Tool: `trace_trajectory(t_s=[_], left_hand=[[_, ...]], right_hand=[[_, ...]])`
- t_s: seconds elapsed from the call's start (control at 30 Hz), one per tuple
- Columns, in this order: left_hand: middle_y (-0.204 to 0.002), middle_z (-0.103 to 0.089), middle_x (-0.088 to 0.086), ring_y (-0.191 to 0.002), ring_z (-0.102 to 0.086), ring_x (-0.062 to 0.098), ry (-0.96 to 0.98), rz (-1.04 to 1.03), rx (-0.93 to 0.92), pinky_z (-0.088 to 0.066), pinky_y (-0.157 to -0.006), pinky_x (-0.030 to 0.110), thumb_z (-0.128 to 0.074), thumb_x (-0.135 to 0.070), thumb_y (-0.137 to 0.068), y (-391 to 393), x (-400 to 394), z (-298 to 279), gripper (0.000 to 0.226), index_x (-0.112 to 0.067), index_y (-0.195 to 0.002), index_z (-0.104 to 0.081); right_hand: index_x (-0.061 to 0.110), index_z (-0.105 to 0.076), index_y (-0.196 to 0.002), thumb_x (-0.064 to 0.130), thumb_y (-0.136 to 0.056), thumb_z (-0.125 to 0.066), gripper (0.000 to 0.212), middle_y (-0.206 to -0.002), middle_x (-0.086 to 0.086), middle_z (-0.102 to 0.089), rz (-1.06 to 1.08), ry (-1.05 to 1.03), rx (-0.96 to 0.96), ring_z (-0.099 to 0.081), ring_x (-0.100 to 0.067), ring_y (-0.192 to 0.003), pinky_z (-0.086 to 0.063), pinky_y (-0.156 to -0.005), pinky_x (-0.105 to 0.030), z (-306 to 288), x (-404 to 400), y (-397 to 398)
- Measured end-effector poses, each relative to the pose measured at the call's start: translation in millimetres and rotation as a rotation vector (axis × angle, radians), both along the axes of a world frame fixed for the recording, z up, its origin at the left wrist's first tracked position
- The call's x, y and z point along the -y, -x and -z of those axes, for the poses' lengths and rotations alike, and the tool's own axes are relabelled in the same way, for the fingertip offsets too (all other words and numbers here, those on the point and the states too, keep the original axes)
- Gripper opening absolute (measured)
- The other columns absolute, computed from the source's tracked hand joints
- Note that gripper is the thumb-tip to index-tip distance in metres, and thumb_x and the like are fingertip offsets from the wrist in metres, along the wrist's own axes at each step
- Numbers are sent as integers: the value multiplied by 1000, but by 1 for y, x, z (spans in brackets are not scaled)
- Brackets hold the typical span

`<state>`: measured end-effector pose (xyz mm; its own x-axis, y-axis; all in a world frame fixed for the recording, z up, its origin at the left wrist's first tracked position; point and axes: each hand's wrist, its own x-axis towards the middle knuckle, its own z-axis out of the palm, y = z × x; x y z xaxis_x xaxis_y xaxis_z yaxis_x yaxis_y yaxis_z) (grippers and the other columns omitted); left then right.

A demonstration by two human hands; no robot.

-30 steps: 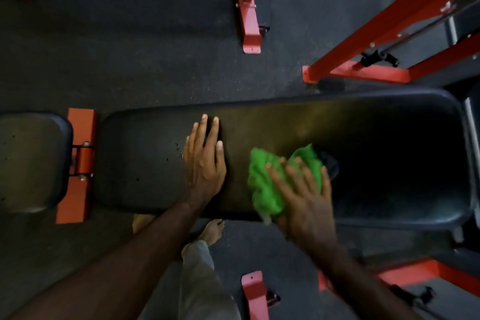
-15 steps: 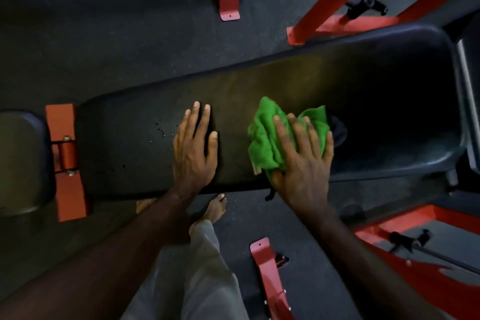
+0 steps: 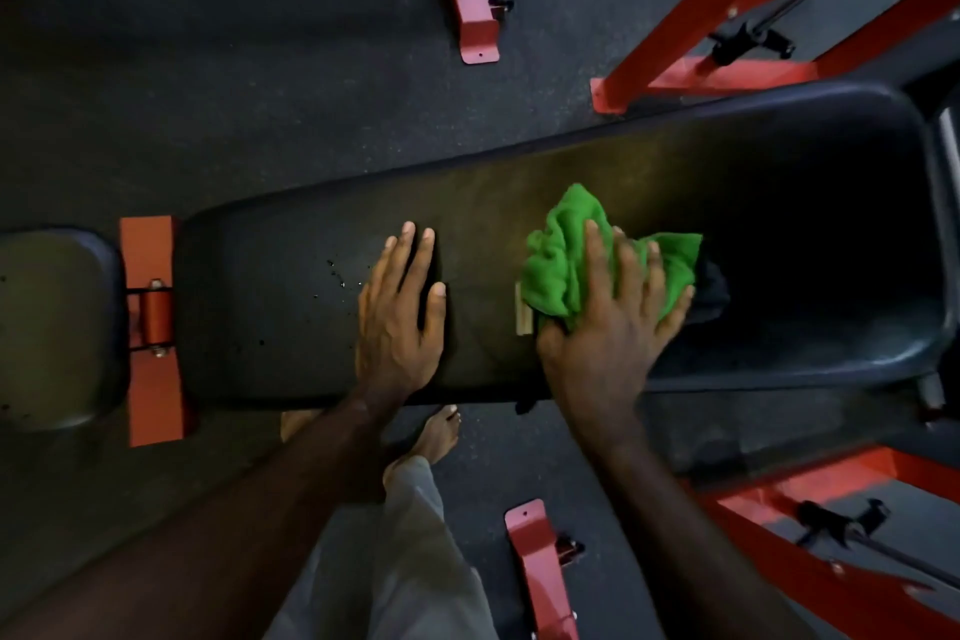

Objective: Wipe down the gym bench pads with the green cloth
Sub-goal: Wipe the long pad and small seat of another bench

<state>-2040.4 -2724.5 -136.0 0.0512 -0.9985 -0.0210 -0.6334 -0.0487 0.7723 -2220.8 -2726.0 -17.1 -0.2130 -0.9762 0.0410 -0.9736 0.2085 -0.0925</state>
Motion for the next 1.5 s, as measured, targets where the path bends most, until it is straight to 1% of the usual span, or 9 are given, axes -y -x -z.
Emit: trace_trajectory(t_s=[0.2, 0.33, 0.43, 0.63, 0.73, 0.87, 1.07, 1.3, 1.5], left_hand=[[-172, -16, -6, -159, -12, 14, -32, 28, -3, -26, -122, 50, -34, -33, -109, -3, 2, 3, 56, -25, -163, -27], [-172, -19, -7, -158, -15, 14, -17, 2, -2, -27, -121, 44, -36, -32, -108, -2, 1, 0, 55, -25, -163, -29], [-172, -19, -6, -158, -15, 13, -23, -1, -15, -25, -122, 41, -37, -31, -108, -1, 2, -1, 55, -24, -163, -30], [-171, -21, 2, -159, -17, 20, 2, 3, -51, -23, -125, 49, -39, -33, -105, -24, -14, 13, 61, -11, -161, -32], [-171, -21, 1, -158, -18, 21, -55, -154, 63, -27, -124, 50, -39, -35, -108, -42, -25, 21, 57, -18, -162, -31], [-172, -19, 1, -158, -17, 20, -102, -197, 65, -22, -126, 43, -36, -40, -108, -52, -29, 30, 58, -21, -163, -29], [-171, -23, 2, -157, -20, 23, -152, -379, 49, -23, -124, 43, -35, -44, -106, -86, -11, 36, 60, -20, -161, -32], [-173, -16, 0, -159, -15, 23, -236, -342, 104, -20, -125, 43, -31, -52, -106, -107, -15, 58, 65, -26, -164, -22], [-173, -15, -2, -159, -16, 22, -237, -293, 79, -23, -124, 43, -30, -54, -106, -118, -18, 57, 66, -27, -165, -21]], right_hand=[[32, -28, -163, 59, -80, -59, 93, -165, -3, -38, -631, -224, -111, -26, -29, -155, -8, -125, -58, 19, -39, -2], [29, -35, -161, 55, -72, -64, 98, -162, -5, -41, -411, -64, -122, -35, -32, -150, -15, -123, -61, 10, 3, 14], [27, -31, -162, 52, -72, -66, 99, -162, -7, -39, -179, -36, -105, -28, -35, -153, -5, -123, -64, 18, 43, -23], [30, -22, -165, 58, -81, -57, 95, -164, -4, -37, -693, -211, -138, -28, -32, -154, -11, -124, -63, 34, 28, -37], [30, -30, -163, 61, -79, -47, 90, -162, -6, -40, -596, -134, -138, -34, -33, -151, -15, -123, -63, 28, 48, -28], [26, -25, -164, 54, -78, -59, 97, -162, -9, -38, -296, -99, -108, -25, -36, -154, -2, -122, -65, 41, 86, -70], [32, -30, -163, 61, -75, -37, 93, -161, -4, -43, -786, -312, -127, -30, -32, -153, -8, -125, -61, 47, 38, -76], [28, -24, -164, 55, -81, -60, 95, -165, -7, -34, -435, -171, -109, -23, -36, -155, -2, -122, -65, 62, 79, -103], [33, -27, -164, 65, -84, -41, 87, -164, -4, -39, -829, -338, -115, -29, -32, -154, -11, -125, -62, 61, 34, -109]])
